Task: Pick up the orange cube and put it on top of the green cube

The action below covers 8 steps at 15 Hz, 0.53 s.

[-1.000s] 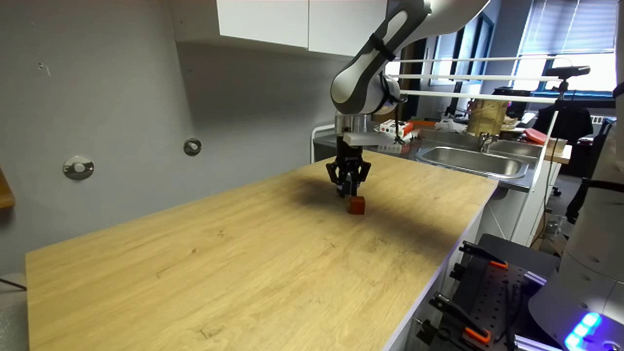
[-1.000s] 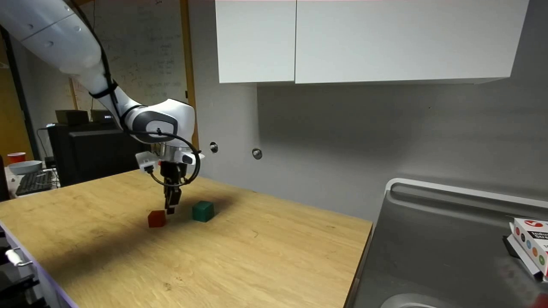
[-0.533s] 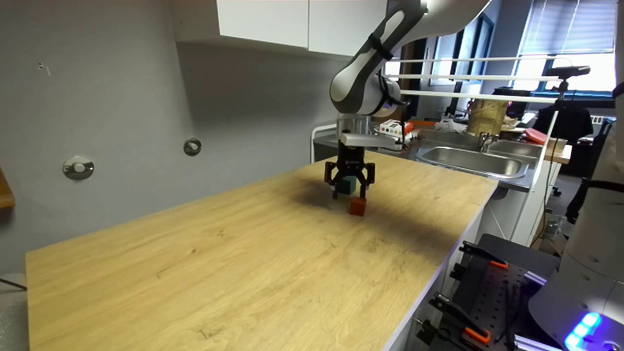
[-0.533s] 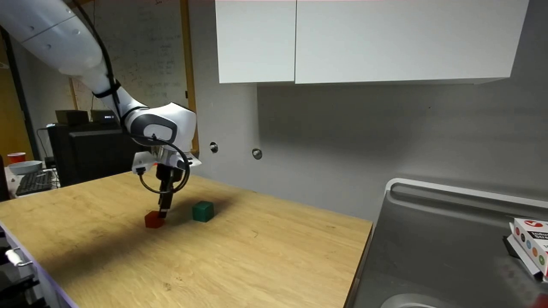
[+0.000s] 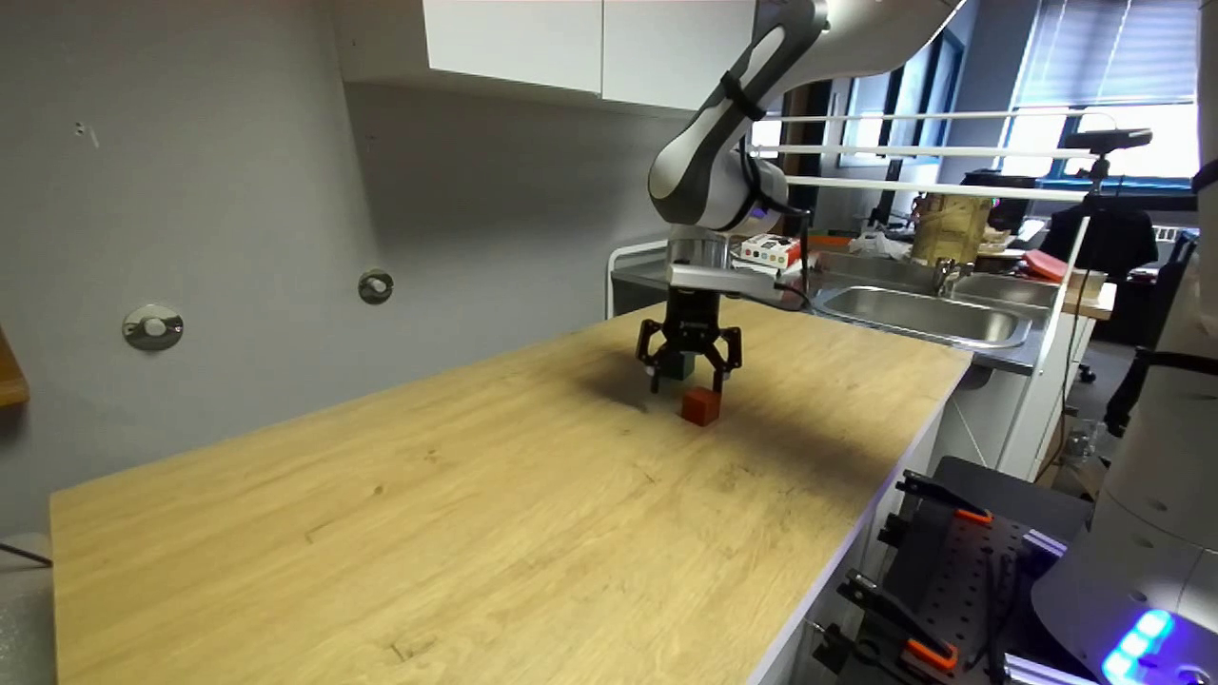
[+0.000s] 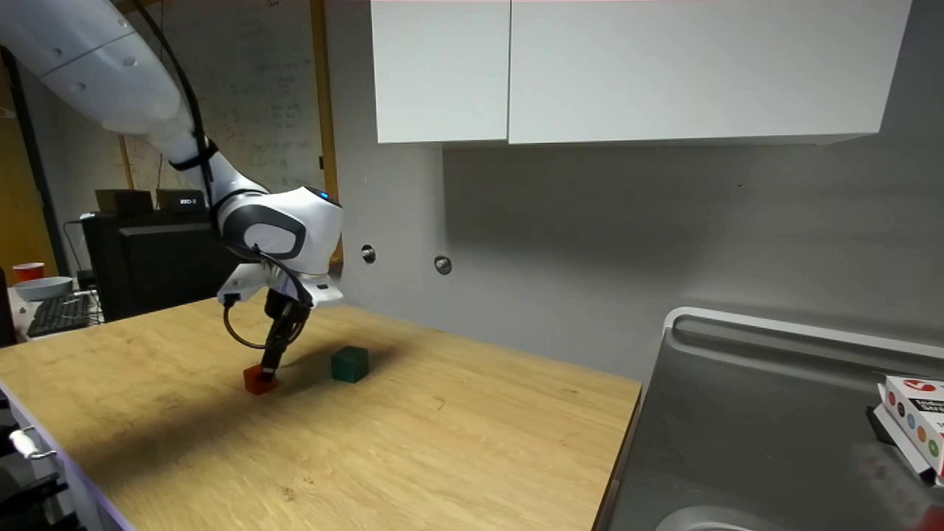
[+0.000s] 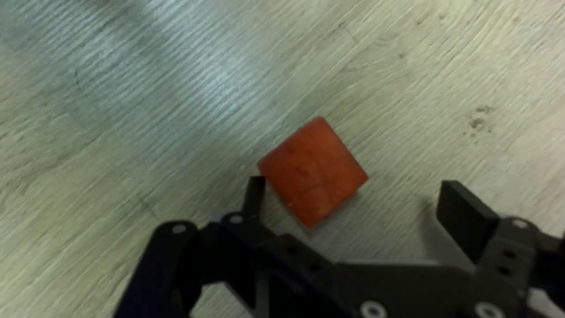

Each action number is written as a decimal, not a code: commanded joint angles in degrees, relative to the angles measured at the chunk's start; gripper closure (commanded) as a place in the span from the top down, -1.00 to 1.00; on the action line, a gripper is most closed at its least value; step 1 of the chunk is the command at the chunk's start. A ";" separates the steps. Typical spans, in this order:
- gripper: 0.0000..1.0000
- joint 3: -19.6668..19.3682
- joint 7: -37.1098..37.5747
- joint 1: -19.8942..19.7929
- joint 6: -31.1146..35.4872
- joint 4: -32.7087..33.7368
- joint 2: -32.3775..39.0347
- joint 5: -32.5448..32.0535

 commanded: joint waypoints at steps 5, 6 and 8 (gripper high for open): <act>1.00 -0.26 0.81 0.59 -3.85 -1.00 -0.68 -2.26; 1.00 -0.40 1.08 0.77 -4.55 -0.92 -0.61 -3.32; 1.00 -0.55 1.26 1.00 -5.34 -0.66 -0.44 -5.23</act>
